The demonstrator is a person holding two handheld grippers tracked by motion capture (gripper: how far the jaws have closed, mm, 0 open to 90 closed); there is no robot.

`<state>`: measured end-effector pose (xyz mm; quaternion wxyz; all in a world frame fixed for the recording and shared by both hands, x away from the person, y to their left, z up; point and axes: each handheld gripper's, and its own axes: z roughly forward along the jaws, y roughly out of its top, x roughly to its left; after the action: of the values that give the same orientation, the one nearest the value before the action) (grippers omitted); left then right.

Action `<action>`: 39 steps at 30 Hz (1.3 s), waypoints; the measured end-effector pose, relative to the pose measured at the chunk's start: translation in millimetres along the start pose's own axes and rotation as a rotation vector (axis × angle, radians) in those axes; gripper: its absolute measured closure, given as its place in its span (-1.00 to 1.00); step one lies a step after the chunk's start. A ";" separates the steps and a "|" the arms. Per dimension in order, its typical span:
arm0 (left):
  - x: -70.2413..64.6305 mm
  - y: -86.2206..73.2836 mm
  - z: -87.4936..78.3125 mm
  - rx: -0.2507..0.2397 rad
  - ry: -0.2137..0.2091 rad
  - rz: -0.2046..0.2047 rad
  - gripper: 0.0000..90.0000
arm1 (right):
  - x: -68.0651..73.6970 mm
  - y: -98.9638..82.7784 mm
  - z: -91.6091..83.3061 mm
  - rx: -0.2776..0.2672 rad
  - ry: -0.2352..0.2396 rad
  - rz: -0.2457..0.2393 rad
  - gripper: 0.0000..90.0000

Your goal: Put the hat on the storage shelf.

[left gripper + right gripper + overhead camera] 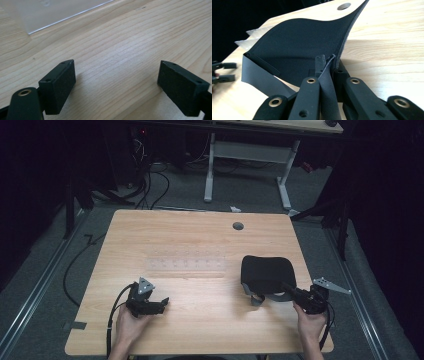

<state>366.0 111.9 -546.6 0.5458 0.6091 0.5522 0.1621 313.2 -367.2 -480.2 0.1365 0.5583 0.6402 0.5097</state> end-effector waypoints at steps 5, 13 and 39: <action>-8.8 4.7 -5.5 -0.025 -0.046 0.005 -0.66 | 9.0 0.8 0.2 0.020 0.022 -0.022 0.92; -30.4 14.6 -18.5 -0.097 -0.118 0.055 -0.66 | 25.0 3.9 5.7 0.031 0.064 -0.046 0.92; -77.2 23.0 -26.9 -0.072 -0.253 0.176 -0.68 | 79.8 15.1 38.0 0.152 0.217 -0.155 0.92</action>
<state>329.8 64.1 -486.5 0.6161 0.6507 0.4173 0.1513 323.1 -282.2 -453.5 0.0627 0.4574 0.7293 0.5050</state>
